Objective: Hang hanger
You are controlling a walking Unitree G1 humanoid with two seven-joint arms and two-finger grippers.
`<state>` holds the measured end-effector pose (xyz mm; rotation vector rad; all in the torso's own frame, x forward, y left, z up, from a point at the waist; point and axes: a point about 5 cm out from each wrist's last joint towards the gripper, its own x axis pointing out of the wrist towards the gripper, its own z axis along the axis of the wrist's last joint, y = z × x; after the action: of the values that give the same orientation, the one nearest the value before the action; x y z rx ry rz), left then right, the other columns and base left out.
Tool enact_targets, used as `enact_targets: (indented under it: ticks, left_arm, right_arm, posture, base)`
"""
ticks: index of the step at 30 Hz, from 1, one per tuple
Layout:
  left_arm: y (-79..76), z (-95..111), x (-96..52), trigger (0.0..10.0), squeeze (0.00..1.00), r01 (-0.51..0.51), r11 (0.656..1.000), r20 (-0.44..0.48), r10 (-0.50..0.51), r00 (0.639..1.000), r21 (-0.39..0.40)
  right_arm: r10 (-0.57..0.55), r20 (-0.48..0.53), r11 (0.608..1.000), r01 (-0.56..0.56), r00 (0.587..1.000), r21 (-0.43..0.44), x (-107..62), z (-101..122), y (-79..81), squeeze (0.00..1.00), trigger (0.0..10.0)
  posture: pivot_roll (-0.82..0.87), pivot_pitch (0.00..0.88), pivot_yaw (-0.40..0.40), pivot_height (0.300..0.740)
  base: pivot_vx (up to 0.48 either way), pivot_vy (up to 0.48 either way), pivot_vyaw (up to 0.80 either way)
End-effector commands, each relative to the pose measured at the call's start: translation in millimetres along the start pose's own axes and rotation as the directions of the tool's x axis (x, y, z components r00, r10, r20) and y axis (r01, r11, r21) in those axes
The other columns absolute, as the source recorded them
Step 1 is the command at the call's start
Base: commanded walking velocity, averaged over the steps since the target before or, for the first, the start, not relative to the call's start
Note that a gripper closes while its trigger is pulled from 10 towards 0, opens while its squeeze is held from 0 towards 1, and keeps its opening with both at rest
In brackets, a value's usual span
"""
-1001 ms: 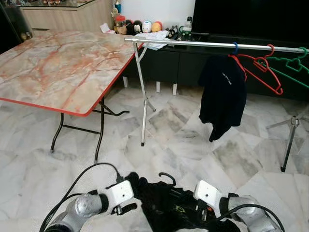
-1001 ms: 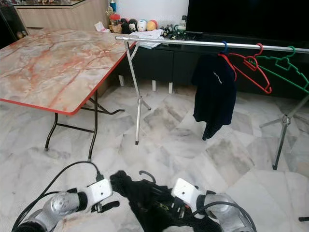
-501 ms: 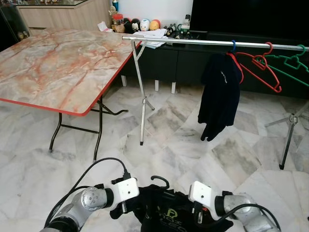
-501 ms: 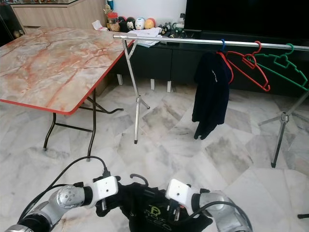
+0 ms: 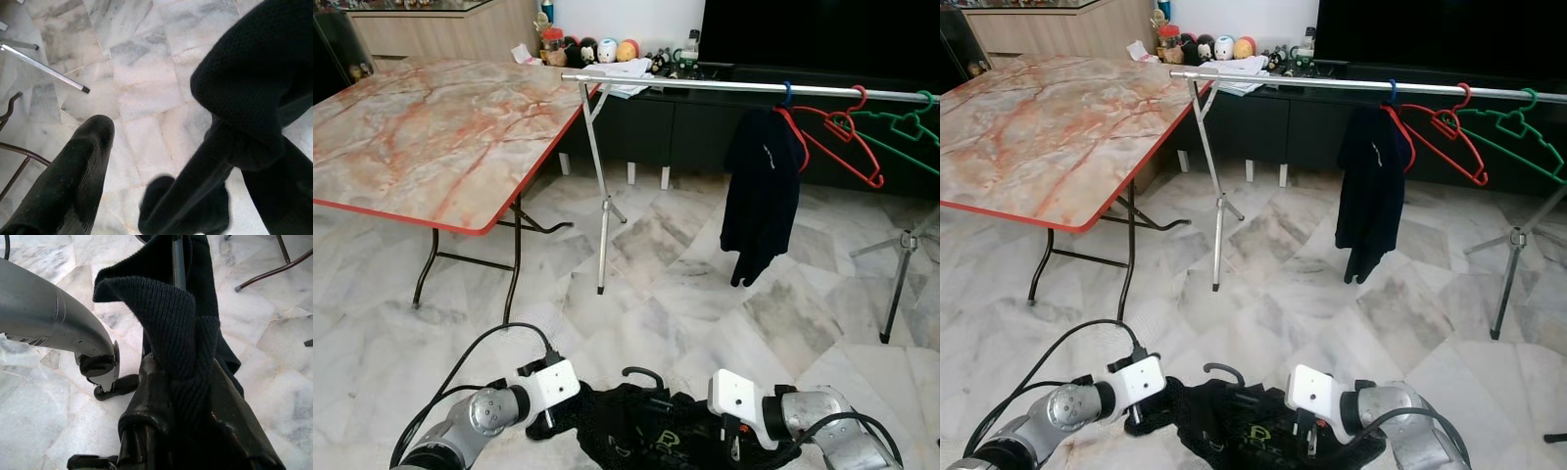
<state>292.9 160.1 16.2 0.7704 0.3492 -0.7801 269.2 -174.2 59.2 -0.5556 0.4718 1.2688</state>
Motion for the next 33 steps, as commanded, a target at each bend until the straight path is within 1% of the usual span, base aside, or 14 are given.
enact_targets:
  ticks: [1, 4, 7, 10, 14, 15, 16, 18, 22, 23, 24, 25, 26, 33]
  left_arm:
    - [-3.9, -10, -1.6, 10.0, 0.00, 0.012, 1.000, -0.059, -0.012, 0.998, 0.000]
    - [-6.4, -18, -5.4, 10.0, 0.00, 0.021, 1.000, -0.094, -0.022, 0.995, -0.011]
    - [-7.5, -22, -6.7, 10.0, 0.00, 0.014, 0.999, -0.108, -0.018, 0.994, -0.038]
    - [-12.3, -28, -8.3, 10.0, 0.00, 0.026, 0.998, -0.131, -0.033, 0.991, -0.052]
    - [-14.5, -29, -7.9, 10.0, 0.00, 0.006, 0.994, -0.132, -0.020, 0.991, -0.105]
    - [-14.5, -29, -7.9, 10.0, 0.00, 0.006, 0.994, -0.132, -0.020, 0.991, -0.105]
    - [-16.6, -30, -7.0, 10.0, 0.00, -0.010, 0.990, -0.140, -0.009, 0.990, -0.137]
    - [-18.2, -32, -6.6, 10.0, 0.00, -0.029, 0.986, -0.156, 0.003, 0.988, -0.162]
    - [-19.7, -35, -6.4, 10.0, 0.00, -0.062, 0.981, -0.181, 0.028, 0.983, -0.182]
    - [-19.5, -35, -6.2, 7.1, 0.00, -0.072, 0.978, -0.180, 0.036, 0.983, -0.194]
    - [-19.2, -35, -6.1, 2.0, 0.00, -0.081, 0.975, -0.180, 0.044, 0.983, -0.205]
    - [-18.9, -35, -6.0, 0.5, 0.00, -0.089, 0.973, -0.179, 0.051, 0.983, -0.213]
    - [-18.7, -35, -6.0, 0.0, 0.00, -0.094, 0.971, -0.179, 0.055, 0.982, -0.218]
    - [-17.8, -34, -5.2, 0.0, 0.00, -0.116, 0.964, -0.174, 0.075, 0.982, -0.238]
  right_arm:
    - [0.007, 0.020, 1.000, -0.007, 1.000, -0.024, -4.1, 7, 0.0, 0.00, 10.0]
    - [-0.014, 0.012, 1.000, 0.015, 1.000, -0.022, -11.1, 6, -2.4, 0.00, 10.0]
    - [-0.015, 0.011, 1.000, 0.016, 1.000, -0.020, -12.5, 6, -2.0, 0.00, 10.0]
    - [-0.017, 0.019, 1.000, 0.018, 1.000, -0.017, -14.5, 8, -1.0, 0.00, 10.0]
    - [-0.025, 0.036, 1.000, 0.025, 0.999, -0.014, -15.7, 11, -1.7, 0.00, 10.0]
    - [-0.025, 0.036, 1.000, 0.025, 0.999, -0.014, -15.7, 11, -1.7, 0.00, 10.0]
    - [-0.026, 0.038, 1.000, 0.026, 0.999, -0.015, -16.1, 12, -1.9, 0.00, 10.0]
    - [-0.026, 0.041, 0.999, 0.027, 0.999, -0.017, -16.2, 14, -1.8, 0.00, 10.0]
    - [-0.031, 0.050, 0.999, 0.032, 0.998, -0.019, -16.6, 17, -2.2, 0.00, 10.0]
    - [-0.032, 0.054, 0.999, 0.033, 0.998, -0.017, -17.1, 18, -1.9, 0.00, 10.0]
    - [-0.033, 0.057, 0.999, 0.034, 0.998, -0.015, -17.5, 18, -1.5, 0.00, 10.0]
    - [-0.034, 0.059, 0.999, 0.035, 0.998, -0.013, -17.8, 18, -1.2, 0.00, 10.0]
    - [-0.035, 0.060, 0.999, 0.036, 0.998, -0.011, -17.8, 18, -0.7, 0.00, 10.0]
    - [-0.034, 0.054, 0.999, 0.034, 0.998, -0.005, -13.7, 17, 2.9, 0.00, 10.0]
  posture:
    - [0.03, 0.115, 0.057, 0.740]
    - [0.02, 0.115, 0.059, 0.740]
    - [0.02, 0.112, 0.060, 0.740]
    - [0.02, 0.108, 0.062, 0.740]
    - [0.02, 0.103, 0.062, 0.740]
    - [0.02, 0.103, 0.062, 0.740]
    - [0.02, 0.099, 0.063, 0.740]
    - [0.02, 0.098, 0.063, 0.740]
    - [0.01, 0.097, 0.065, 0.740]
    - [0.01, 0.098, 0.065, 0.740]
    - [0.01, 0.100, 0.067, 0.740]
    - [0.01, 0.101, 0.067, 0.740]
    - [0.01, 0.101, 0.067, 0.740]
    - [0.02, 0.113, 0.068, 0.740]
  base:
    - [0.000, 0.000, 0.00]
    - [0.000, 0.000, 0.00]
    - [0.000, 0.000, 0.00]
    - [0.000, 0.000, 0.00]
    - [0.000, 0.000, 0.00]
    - [0.000, 0.000, 0.00]
    - [0.000, 0.000, 0.00]
    - [0.000, 0.000, 0.00]
    - [0.000, 0.000, 0.00]
    - [0.000, 0.000, 0.00]
    - [0.000, 0.000, 0.00]
    - [0.000, 0.000, 0.00]
    - [0.000, 0.000, 0.00]
    - [0.000, 0.000, 0.00]
